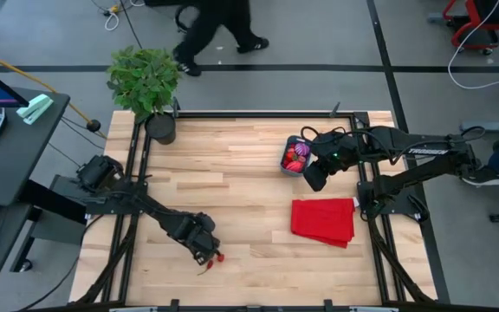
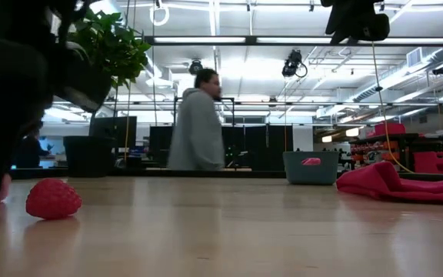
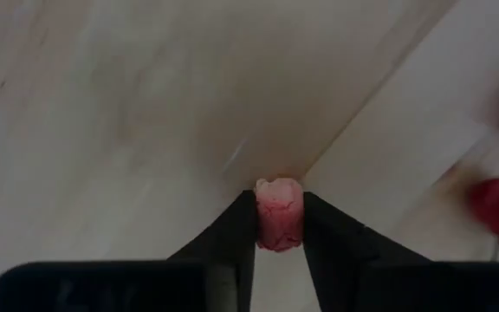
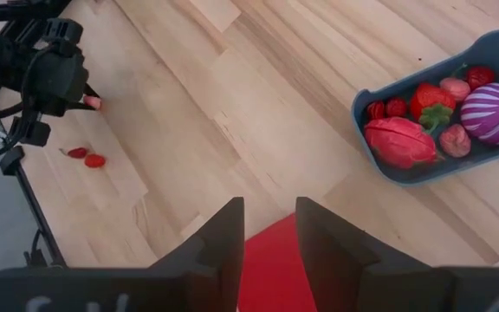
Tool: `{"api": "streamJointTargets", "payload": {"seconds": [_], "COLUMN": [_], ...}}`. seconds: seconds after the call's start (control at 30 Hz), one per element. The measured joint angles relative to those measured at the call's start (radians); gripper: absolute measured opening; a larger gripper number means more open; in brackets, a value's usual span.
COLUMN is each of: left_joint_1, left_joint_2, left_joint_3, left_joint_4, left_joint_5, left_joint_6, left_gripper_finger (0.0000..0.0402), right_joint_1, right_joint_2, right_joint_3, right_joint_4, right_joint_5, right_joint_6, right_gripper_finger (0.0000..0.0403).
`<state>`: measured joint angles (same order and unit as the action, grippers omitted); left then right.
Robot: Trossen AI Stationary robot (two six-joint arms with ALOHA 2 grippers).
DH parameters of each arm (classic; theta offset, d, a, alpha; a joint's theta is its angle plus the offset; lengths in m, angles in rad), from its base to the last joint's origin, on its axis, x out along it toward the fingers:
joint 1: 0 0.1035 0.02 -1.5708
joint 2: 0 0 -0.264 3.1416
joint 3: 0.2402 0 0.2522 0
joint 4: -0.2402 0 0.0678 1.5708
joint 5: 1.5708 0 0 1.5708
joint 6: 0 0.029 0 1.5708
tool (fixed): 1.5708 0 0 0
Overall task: Pick and placing Produce into tupperware
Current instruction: Put the peach into the bin
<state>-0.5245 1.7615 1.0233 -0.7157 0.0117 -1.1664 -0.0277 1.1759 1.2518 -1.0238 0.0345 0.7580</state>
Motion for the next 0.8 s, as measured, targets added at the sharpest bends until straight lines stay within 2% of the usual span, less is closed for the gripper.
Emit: {"api": "streamJointTargets", "payload": {"seconds": [0.2, 0.37, 0.47, 0.67, 0.8], "left_joint_1": [0.087, 0.211, 0.303, 0.523, 0.664], "left_joint_2": [0.000, 0.000, -0.001, -0.001, 0.012], "left_joint_3": [0.016, 0.122, 0.205, 0.361, 0.448], "left_joint_4": [0.083, 0.103, 0.108, 0.197, 0.332], "left_joint_5": [0.002, -0.039, -0.074, -0.080, -0.056], "left_joint_6": [0.065, 0.215, 0.324, 0.519, 0.648], "left_gripper_finger": [0.0058, 0.0052, 0.0054, 0.0052, 0.0056], "right_joint_1": [0.000, 0.007, 0.029, 0.158, 0.273], "right_joint_2": [0.000, 0.000, 0.000, 0.000, 0.001], "right_joint_3": [0.000, 0.000, 0.000, 0.000, 0.000], "right_joint_4": [0.000, -0.014, -0.093, -0.229, -0.226], "right_joint_5": [0.000, -0.016, -0.067, -0.118, -0.023], "right_joint_6": [0.000, 0.053, 0.096, 0.268, 0.333], "right_gripper_finger": [0.0114, 0.0114, 0.0114, 0.0114, 0.0114]}}
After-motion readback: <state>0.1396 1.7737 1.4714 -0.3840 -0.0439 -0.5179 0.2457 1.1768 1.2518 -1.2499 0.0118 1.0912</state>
